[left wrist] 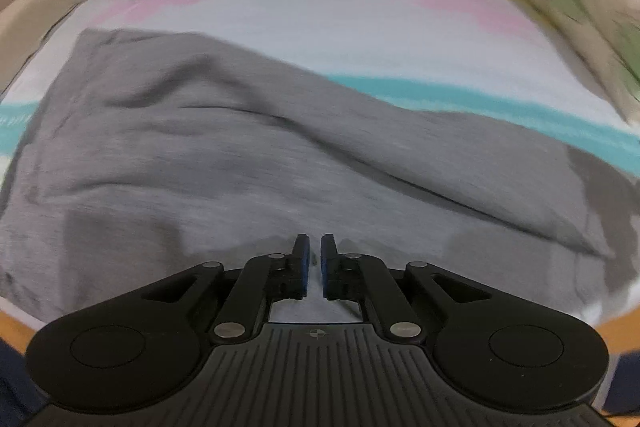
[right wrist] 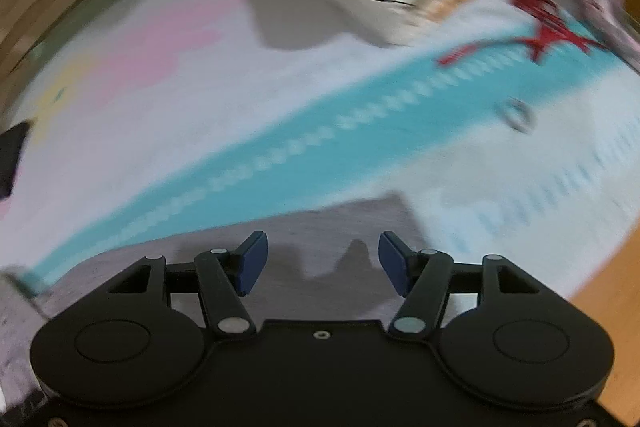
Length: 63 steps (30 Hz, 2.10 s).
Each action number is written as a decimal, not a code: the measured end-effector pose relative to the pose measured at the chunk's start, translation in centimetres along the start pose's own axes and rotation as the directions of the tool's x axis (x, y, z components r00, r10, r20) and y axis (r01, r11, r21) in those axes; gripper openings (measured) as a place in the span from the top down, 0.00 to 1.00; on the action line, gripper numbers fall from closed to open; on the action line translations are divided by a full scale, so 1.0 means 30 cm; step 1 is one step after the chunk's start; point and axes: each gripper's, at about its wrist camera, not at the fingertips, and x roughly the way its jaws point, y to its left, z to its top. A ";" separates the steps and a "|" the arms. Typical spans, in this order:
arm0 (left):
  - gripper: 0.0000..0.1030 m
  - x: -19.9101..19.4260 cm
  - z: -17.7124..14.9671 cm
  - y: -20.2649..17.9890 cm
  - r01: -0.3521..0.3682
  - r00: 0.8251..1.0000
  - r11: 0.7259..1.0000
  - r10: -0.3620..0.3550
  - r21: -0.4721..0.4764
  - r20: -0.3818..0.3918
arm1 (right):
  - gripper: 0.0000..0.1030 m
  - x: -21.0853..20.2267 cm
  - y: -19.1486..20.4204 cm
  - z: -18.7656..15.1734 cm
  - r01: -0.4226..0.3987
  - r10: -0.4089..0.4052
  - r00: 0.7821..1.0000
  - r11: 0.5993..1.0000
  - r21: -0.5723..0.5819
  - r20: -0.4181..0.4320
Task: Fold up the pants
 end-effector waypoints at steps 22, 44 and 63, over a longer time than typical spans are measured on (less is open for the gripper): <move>0.80 0.120 0.123 0.464 -0.095 0.980 0.995 0.092 -0.012 -0.174 | 0.40 0.040 1.069 -0.418 -0.406 0.429 0.882 0.484 -0.775 -0.195; 0.73 0.023 0.201 0.585 -0.126 0.991 0.990 0.123 -0.059 -0.057 | 0.69 0.137 1.303 -1.172 -0.104 0.443 0.884 -0.119 -0.987 -0.147; 0.72 0.094 0.122 0.665 -0.148 0.982 0.981 0.130 -0.127 -0.135 | 0.74 0.120 1.367 -1.082 -0.363 0.414 0.854 0.043 -0.931 -0.315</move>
